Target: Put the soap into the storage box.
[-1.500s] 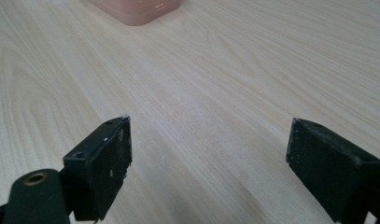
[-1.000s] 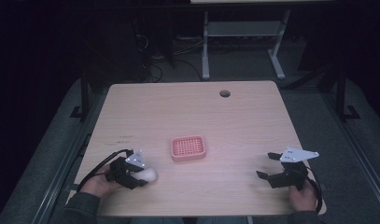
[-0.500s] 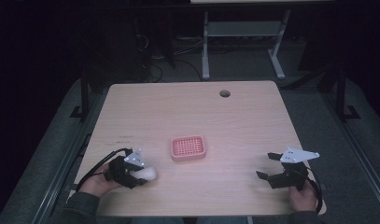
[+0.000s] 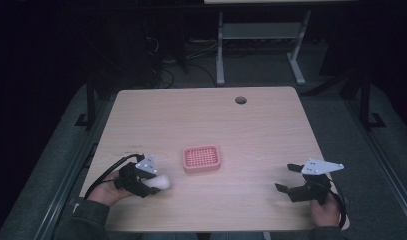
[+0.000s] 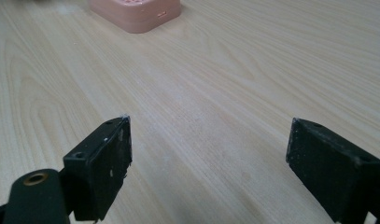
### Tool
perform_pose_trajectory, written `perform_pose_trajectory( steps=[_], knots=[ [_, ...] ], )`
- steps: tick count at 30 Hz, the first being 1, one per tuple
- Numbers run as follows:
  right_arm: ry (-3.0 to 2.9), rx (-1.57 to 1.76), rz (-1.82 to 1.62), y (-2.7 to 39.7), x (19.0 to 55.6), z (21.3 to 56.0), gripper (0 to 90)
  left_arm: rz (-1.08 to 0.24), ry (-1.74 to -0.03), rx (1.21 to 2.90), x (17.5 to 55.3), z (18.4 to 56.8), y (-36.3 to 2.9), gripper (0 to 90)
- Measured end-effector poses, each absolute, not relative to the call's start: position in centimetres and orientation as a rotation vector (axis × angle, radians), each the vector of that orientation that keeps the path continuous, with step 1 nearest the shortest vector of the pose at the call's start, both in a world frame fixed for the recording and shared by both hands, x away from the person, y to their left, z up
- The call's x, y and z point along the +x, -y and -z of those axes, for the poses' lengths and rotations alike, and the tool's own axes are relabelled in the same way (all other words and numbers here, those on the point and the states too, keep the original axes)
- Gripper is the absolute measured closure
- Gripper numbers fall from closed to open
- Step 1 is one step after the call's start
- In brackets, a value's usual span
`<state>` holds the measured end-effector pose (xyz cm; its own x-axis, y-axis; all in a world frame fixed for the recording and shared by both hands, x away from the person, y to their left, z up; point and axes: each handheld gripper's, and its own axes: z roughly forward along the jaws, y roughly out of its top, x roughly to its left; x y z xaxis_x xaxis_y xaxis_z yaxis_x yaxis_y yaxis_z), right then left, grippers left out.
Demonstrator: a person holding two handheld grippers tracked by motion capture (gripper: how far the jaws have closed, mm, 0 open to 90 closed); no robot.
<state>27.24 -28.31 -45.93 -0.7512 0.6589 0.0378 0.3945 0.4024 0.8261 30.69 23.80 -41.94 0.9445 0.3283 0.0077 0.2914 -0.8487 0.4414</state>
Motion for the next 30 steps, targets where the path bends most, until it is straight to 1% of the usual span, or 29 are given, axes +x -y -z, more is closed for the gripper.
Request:
perform_pose_trajectory(
  steps=[30],
  knots=[
    [-2.358, 0.93, -1.3, 28.6, 27.2, 46.0, 13.5, -0.108, -0.406, 2.667, 33.0, 39.9, -21.5, 49.2]
  ],
)
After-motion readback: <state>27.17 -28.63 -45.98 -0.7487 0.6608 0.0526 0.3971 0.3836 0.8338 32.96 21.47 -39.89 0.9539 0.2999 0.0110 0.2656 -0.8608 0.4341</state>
